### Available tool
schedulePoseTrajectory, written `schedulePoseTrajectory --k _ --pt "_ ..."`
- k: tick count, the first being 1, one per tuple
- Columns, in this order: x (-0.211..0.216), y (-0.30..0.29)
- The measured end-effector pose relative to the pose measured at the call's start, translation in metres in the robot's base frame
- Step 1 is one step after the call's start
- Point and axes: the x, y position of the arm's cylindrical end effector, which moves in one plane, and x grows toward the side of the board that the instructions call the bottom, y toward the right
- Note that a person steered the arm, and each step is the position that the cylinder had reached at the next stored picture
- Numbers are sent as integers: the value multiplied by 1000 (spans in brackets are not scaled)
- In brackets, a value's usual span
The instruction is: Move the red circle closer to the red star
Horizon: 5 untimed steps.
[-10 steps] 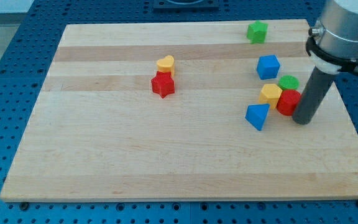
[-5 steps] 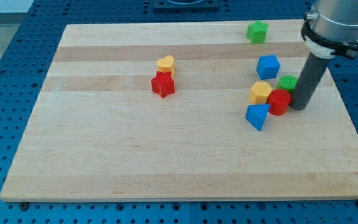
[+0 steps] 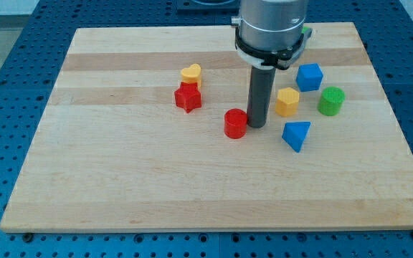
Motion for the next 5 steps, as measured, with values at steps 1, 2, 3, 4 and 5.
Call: schedulePoseTrajectory --k 1,2,3,4,5 --pt "12 -4" --pt "24 -25" --pt "30 -59" --pt "36 -75" --pt "52 -103"
